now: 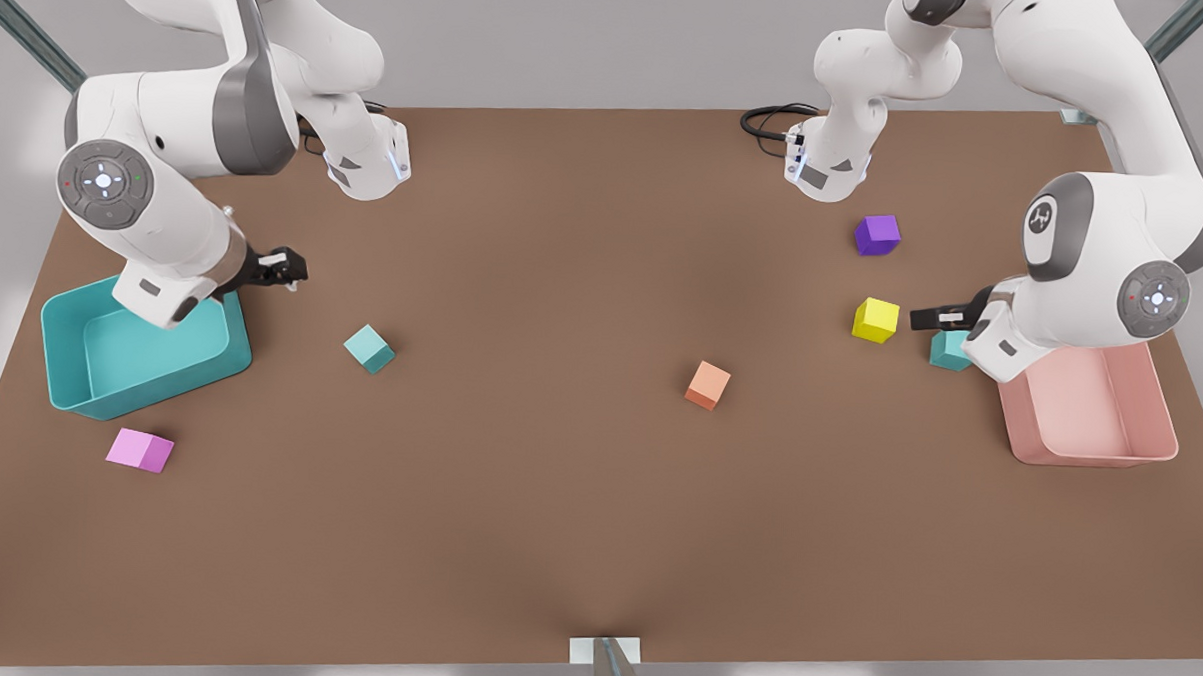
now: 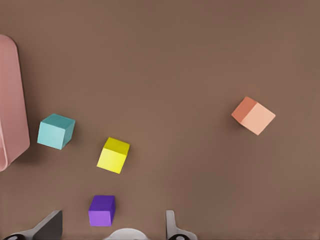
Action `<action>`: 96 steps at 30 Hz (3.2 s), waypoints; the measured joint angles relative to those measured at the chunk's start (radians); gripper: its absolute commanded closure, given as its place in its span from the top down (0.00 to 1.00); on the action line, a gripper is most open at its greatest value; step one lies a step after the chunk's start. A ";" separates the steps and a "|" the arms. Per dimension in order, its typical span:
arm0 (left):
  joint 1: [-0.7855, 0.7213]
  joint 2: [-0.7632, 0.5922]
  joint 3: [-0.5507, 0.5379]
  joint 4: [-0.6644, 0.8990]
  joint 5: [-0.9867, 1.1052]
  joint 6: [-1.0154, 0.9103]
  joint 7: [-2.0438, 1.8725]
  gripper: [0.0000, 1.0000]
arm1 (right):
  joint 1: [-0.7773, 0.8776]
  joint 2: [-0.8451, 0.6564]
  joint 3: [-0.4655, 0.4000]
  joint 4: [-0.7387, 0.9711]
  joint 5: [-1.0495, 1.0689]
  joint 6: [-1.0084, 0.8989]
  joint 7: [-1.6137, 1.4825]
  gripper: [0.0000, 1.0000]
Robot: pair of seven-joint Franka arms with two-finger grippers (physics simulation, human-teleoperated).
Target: Stack the two blue cubes on top of each other
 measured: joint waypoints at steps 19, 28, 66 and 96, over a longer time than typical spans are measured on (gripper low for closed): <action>0.005 0.017 0.001 0.000 0.000 -0.016 0.024 1.00 | -0.075 0.068 -0.012 -0.688 0.053 0.601 0.367 1.00; 0.010 0.032 0.001 -0.001 0.001 -0.017 0.028 1.00 | -0.094 0.037 -0.012 -0.832 0.188 0.909 0.575 1.00; 0.146 0.077 -0.056 0.146 -0.004 -0.157 0.037 1.00 | -0.103 0.204 -0.011 -0.999 0.266 1.204 0.883 1.00; 0.328 0.048 0.032 -0.588 0.088 0.746 0.465 1.00 | 0.757 0.624 -0.071 -0.315 0.608 1.484 1.250 1.00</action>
